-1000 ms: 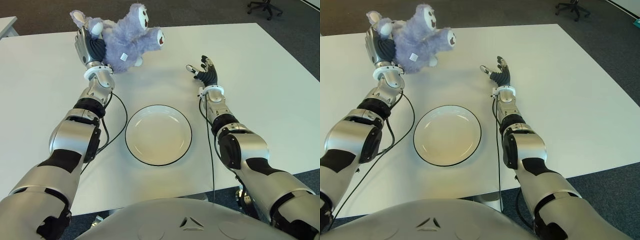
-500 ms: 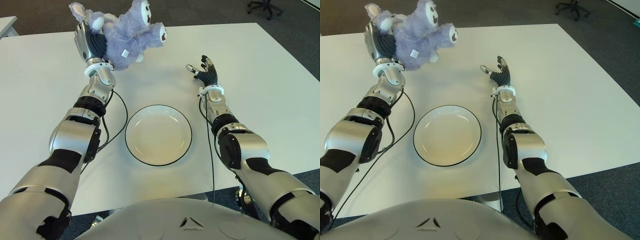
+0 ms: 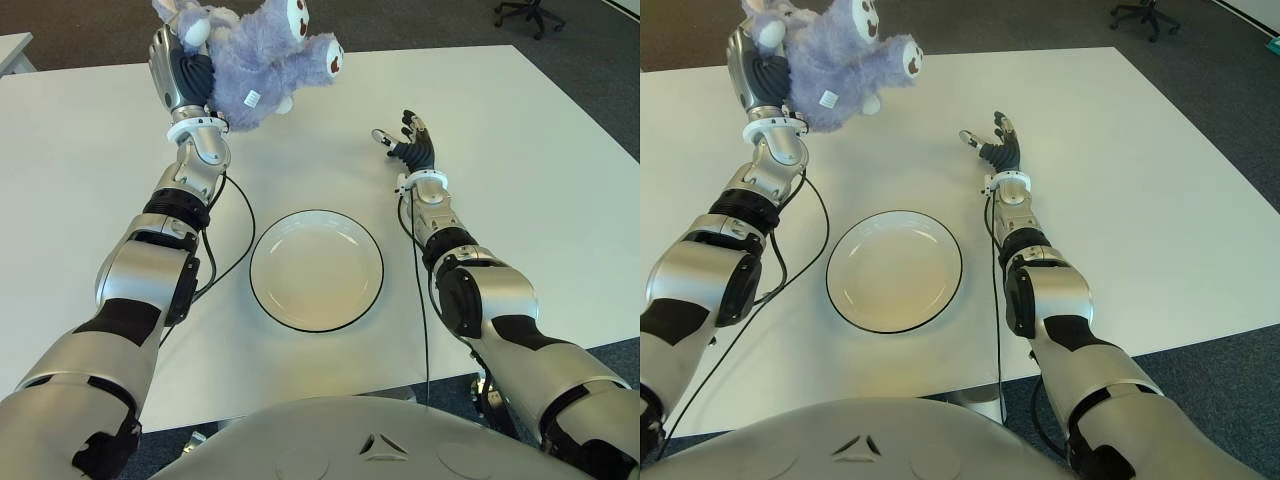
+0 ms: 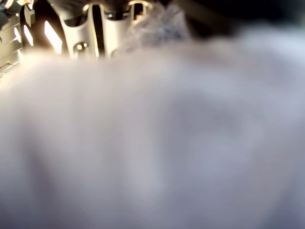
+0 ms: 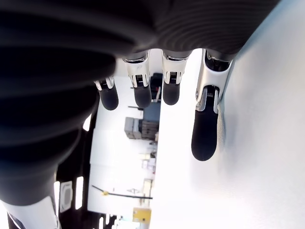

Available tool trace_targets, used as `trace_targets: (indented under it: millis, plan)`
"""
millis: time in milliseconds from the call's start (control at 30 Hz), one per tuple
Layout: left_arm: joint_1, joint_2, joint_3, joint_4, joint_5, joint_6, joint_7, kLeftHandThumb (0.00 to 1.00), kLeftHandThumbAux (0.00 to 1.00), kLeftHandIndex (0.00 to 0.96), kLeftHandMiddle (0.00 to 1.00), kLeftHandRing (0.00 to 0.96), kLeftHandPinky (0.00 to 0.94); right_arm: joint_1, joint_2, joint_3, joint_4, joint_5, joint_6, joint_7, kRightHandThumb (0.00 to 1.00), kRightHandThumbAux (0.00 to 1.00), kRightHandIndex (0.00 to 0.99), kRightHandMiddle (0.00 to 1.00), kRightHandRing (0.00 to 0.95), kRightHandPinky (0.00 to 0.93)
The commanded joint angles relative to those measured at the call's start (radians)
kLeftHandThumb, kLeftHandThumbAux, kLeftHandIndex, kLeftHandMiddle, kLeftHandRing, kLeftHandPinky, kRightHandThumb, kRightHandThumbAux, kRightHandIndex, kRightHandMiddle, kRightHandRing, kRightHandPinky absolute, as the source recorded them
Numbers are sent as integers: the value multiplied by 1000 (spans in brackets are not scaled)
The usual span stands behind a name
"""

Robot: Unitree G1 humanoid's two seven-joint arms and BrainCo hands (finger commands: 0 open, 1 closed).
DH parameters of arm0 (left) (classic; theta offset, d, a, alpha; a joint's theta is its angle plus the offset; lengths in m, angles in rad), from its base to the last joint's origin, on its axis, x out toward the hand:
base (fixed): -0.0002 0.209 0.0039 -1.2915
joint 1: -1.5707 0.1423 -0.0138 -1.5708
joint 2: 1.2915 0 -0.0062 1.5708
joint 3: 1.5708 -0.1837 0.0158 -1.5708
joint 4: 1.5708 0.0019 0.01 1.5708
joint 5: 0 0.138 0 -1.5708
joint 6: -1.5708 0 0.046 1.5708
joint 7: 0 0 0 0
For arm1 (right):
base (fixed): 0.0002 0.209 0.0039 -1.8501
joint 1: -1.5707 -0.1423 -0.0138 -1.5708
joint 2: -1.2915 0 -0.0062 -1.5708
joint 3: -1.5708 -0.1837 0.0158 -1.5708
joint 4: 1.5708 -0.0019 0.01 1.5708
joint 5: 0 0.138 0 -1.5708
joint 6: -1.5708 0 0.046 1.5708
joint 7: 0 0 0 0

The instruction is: Put the doll into the plate.

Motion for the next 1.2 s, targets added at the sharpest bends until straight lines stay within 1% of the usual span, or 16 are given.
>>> trace_targets:
  millis: [33, 67, 100, 167, 500, 700, 900, 1200]
  plan:
    - [14, 14, 0, -31, 12, -12, -11, 843, 663, 446, 490, 795, 812, 105, 25, -7, 83, 10, 105, 13, 68, 721, 76, 56, 35, 30]
    - [17, 14, -1, -40, 15, -12, -11, 843, 663, 446, 490, 794, 812, 105, 25, -6, 83, 9, 105, 12, 68, 721, 76, 56, 35, 30]
    - [19, 14, -2, -47, 18, -11, -12, 845, 663, 428, 564, 796, 814, 105, 25, -6, 83, 9, 105, 12, 68, 722, 79, 57, 36, 38]
    - [26, 16, -4, -66, 21, -10, -20, 846, 663, 422, 583, 796, 814, 105, 25, -6, 83, 9, 105, 11, 67, 722, 80, 57, 37, 40]
    - [66, 13, 8, -177, 13, 15, -75, 847, 662, 419, 563, 796, 809, 104, 28, -6, 83, 9, 105, 8, 74, 721, 73, 58, 37, 35]
    - [88, 8, 13, -232, 13, 26, -91, 848, 662, 418, 558, 789, 797, 103, 29, -8, 83, 11, 108, 4, 82, 725, 82, 63, 42, 40]
    - [129, 2, 27, -310, -17, 19, -155, 848, 666, 406, 545, 790, 804, 103, 30, -9, 83, 11, 106, 2, 88, 725, 78, 63, 42, 34]
    - [172, -10, 45, -394, -22, 25, -198, 849, 667, 404, 544, 784, 797, 103, 30, -11, 83, 11, 107, 4, 90, 719, 82, 60, 39, 34]
